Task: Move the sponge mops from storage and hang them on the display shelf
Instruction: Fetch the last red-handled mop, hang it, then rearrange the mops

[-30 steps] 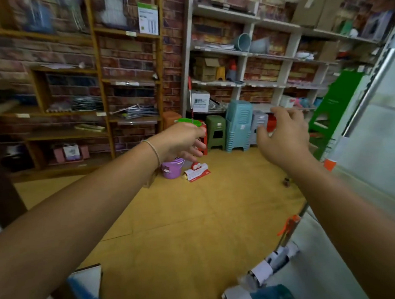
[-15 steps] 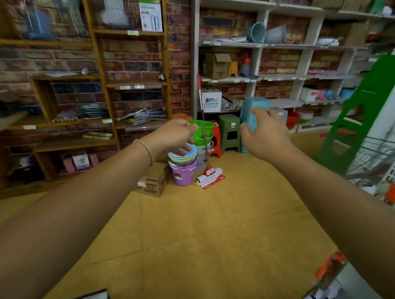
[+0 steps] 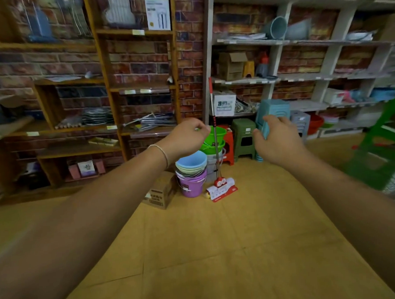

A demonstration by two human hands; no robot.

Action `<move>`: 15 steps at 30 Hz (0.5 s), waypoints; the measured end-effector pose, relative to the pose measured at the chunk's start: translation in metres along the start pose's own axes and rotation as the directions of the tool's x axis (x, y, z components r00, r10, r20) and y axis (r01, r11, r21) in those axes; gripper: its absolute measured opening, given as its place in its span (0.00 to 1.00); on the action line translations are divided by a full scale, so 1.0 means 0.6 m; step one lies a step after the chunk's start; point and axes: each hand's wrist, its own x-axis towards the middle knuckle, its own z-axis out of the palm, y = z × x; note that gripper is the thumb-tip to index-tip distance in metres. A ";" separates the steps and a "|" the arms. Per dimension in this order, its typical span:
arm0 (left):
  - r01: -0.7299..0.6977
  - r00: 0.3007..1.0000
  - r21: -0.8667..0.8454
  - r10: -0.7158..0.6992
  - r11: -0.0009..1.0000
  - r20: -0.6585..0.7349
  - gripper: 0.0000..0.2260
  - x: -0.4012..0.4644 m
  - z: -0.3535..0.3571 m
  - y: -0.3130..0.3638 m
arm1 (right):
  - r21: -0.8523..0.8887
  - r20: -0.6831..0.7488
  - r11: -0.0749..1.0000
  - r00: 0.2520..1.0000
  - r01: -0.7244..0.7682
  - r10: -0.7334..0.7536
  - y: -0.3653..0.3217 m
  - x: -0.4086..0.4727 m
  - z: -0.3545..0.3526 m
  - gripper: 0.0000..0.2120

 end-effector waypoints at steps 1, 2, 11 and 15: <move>-0.013 1.000 0.020 0.013 1.000 -0.007 0.14 0.021 0.001 -0.010 | -0.002 0.001 1.000 1.000 0.002 -0.002 0.002 0.018 0.013 0.27; -0.026 1.000 0.043 0.026 0.999 -0.012 0.14 0.044 0.003 -0.020 | -0.005 0.003 1.000 1.000 0.000 0.000 0.003 0.036 0.027 0.27; -0.065 0.995 0.121 0.054 0.991 0.088 0.11 0.294 0.015 -0.135 | -0.021 0.046 0.998 0.997 -0.056 0.057 0.004 0.230 0.164 0.28; -0.114 0.983 0.192 0.083 0.975 0.161 0.15 0.422 0.003 -0.154 | -0.034 0.050 0.993 0.992 -0.113 0.114 0.005 0.332 0.207 0.28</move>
